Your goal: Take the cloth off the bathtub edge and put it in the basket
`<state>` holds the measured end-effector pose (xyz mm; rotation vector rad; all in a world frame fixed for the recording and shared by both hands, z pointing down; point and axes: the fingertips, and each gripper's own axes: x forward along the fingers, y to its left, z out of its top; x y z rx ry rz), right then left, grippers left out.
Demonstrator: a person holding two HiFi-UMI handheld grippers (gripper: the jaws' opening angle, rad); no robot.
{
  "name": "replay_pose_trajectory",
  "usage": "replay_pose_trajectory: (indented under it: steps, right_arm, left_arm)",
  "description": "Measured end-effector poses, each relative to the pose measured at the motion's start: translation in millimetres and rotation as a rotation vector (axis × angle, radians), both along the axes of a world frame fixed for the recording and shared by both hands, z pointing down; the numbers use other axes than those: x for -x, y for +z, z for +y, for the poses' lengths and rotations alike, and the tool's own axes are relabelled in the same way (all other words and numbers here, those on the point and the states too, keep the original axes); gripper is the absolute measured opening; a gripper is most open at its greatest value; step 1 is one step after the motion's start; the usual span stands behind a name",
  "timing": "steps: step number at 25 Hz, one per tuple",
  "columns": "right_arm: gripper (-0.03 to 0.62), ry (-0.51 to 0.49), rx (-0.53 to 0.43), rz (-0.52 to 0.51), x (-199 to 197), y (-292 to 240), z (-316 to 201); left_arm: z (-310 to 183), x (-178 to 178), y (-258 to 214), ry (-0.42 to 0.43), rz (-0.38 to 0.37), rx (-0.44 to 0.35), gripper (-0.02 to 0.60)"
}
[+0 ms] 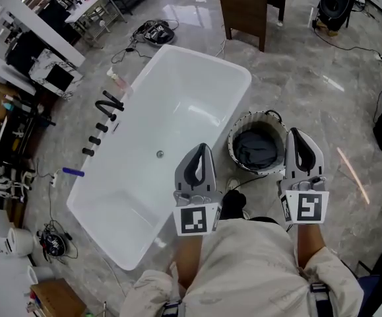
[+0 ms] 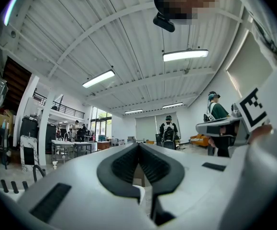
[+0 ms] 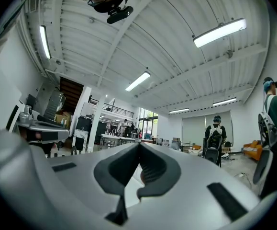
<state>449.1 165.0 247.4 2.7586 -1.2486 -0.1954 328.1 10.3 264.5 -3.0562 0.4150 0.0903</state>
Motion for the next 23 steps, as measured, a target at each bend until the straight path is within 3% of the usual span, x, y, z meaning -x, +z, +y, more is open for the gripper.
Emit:
replay_pose_trajectory:
  steps: [23]
  right_arm:
    - [-0.012,-0.011,0.007,0.009,0,4,13]
  left_arm:
    - [1,17,1,-0.065,0.018,0.002,0.003]
